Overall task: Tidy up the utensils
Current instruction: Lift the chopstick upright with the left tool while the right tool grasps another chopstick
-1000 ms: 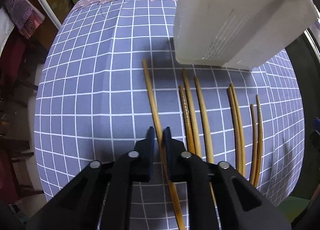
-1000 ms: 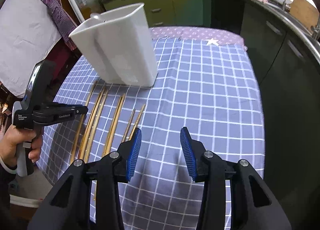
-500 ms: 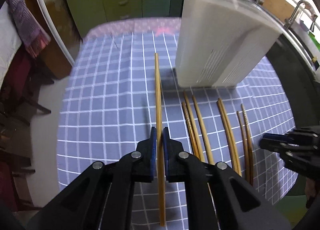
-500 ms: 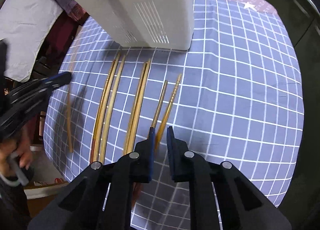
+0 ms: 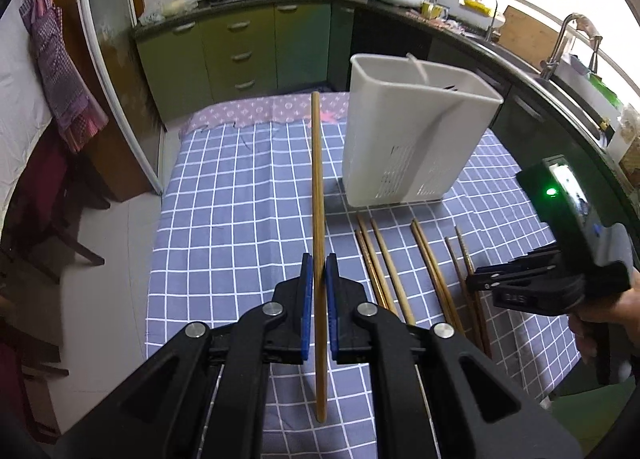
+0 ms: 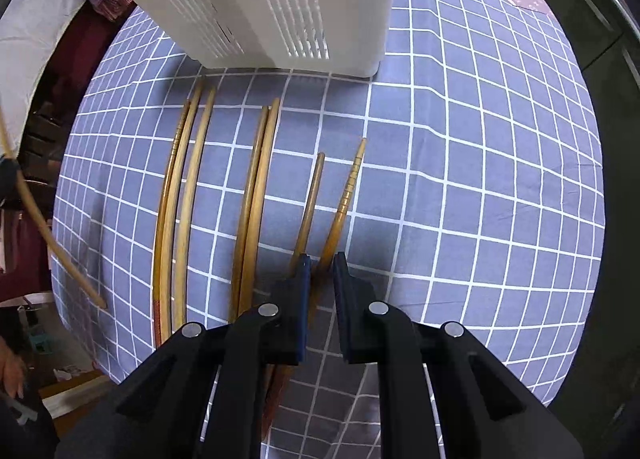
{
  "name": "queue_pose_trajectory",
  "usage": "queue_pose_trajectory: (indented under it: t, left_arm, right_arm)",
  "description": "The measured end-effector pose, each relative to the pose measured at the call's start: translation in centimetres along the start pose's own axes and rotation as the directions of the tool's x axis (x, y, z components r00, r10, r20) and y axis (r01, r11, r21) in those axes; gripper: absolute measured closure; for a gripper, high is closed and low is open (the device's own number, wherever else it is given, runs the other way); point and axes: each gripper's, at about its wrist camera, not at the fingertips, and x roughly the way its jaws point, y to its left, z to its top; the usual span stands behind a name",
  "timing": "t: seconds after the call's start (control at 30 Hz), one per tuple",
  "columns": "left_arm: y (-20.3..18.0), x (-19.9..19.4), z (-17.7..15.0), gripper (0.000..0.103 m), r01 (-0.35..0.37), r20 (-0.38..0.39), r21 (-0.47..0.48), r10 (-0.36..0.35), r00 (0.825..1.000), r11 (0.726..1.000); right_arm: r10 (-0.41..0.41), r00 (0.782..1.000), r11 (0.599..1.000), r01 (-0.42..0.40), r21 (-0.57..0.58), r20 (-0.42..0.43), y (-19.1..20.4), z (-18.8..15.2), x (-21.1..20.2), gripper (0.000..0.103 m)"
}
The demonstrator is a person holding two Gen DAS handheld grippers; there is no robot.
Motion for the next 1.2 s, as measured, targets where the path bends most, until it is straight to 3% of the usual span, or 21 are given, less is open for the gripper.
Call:
queue_pose_trajectory:
  t: [0.2,0.4,0.47,0.63,0.77,0.9,1.03,1.2]
  left_arm:
    - [-0.1,-1.1,-0.5,0.096,0.002,0.03,0.014,-0.003,1.0,1.0]
    - [0.4,-1.7,-0.7,0.096,0.002,0.043,0.012,-0.002,0.999,1.0]
    - [0.6,-2.2,-0.7,0.096,0.001,0.054,0.012,-0.001,0.999,1.0]
    - [0.5,-2.9,-0.8,0.096,0.003,0.071,0.016,-0.004,0.997,1.0]
    - [0.1,-3.7,-0.8,0.096,-0.01,0.094,0.03,0.008,0.996,0.999]
    - [0.0,-4.1,-0.8,0.096,-0.015,0.098,0.036,0.011,0.995,0.999]
    - [-0.1,-3.1,-0.4,0.096,-0.003,0.046,0.033,0.002,0.999,0.999]
    - [0.0,1.5,1.0,0.096,0.006,-0.087,0.017,-0.005,0.996,1.0]
  right_arm:
    - [-0.014,0.999,1.0,0.013,0.022,0.038,0.6,-0.4,0.2,0.096]
    - [0.072,0.988,0.996,-0.078,0.042,0.136,-0.9,-1.7,-3.1,0.096]
    - [0.092,0.976,0.994,-0.1,0.031,0.197,-1.0,-2.5,-5.1,0.096]
    - [0.129,0.92,0.991,-0.137,-0.005,0.369,-1.6,-6.1,-10.5,0.096]
    - [0.134,0.882,0.99,-0.136,-0.028,0.451,-2.3,-9.5,-12.9,0.096]
    - [0.13,0.862,0.991,-0.128,-0.039,0.49,-3.1,-11.5,-14.4,0.096]
    - [0.144,0.855,0.989,-0.141,-0.045,0.497,-3.6,-12.6,-14.6,0.096]
    - [0.155,0.855,0.987,-0.151,-0.048,0.495,-4.2,-12.7,-14.6,0.096]
